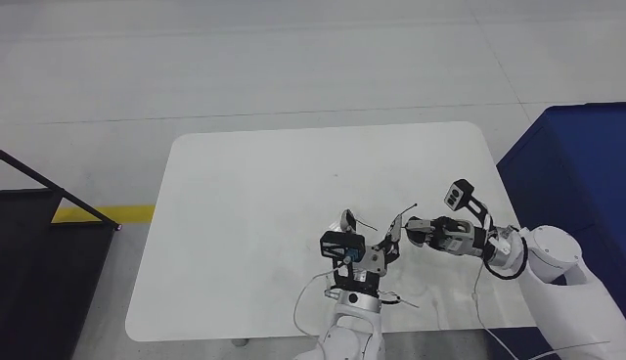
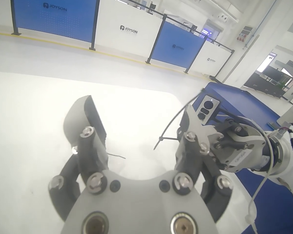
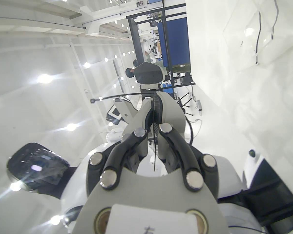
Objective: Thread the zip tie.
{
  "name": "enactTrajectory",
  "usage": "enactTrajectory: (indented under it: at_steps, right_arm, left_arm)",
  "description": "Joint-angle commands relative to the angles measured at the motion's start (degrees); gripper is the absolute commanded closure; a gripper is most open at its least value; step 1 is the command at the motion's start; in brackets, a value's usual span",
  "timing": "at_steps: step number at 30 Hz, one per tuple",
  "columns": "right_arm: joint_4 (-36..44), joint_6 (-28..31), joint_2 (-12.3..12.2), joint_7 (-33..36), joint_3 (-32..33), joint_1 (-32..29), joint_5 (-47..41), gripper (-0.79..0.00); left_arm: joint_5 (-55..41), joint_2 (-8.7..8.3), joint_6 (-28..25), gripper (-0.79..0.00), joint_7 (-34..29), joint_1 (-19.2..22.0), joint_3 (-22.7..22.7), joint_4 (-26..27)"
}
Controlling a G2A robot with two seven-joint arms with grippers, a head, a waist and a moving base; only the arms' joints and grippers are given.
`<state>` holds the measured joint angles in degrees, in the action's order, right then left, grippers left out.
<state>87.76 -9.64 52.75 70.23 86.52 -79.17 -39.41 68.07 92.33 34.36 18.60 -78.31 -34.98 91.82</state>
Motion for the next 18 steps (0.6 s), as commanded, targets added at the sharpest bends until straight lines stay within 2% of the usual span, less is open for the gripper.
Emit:
enactTrajectory:
  at_steps: [1, 8, 10, 13, 15, 18]
  right_arm:
    - [-0.77, -3.22, -0.13, -0.15, 0.20, 0.86, -0.26, 0.000]
    - [-0.95, -3.60, -0.15, -0.65, 0.41, 1.20, -0.33, 0.000]
    - [-0.95, -3.60, -0.15, -0.65, 0.41, 1.20, -0.33, 0.000]
    - [-0.95, -3.60, -0.15, -0.65, 0.41, 1.20, -0.33, 0.000]
    - [-0.95, -3.60, -0.15, -0.65, 0.41, 1.20, -0.33, 0.000]
    - [-0.95, -3.60, -0.15, -0.65, 0.41, 1.20, -0.33, 0.000]
  left_arm:
    - [-0.16, -0.03, 0.33, -0.785, -0.29, -0.09, -0.15, 0.22]
    - [-0.16, -0.03, 0.33, -0.785, -0.29, -0.09, -0.15, 0.22]
    - [6.97, -0.45, 0.74, -0.785, 1.94, 0.36, -0.05, -1.81]
    - [19.48, -0.68, 5.68, -0.785, 5.74, 0.40, 1.19, -5.39]
    - [24.22, -0.61, 7.37, -0.613, 6.28, 0.68, 1.57, -7.53]
    - [27.04, -0.27, 7.62, -0.536, 4.55, 1.02, 1.85, -9.11]
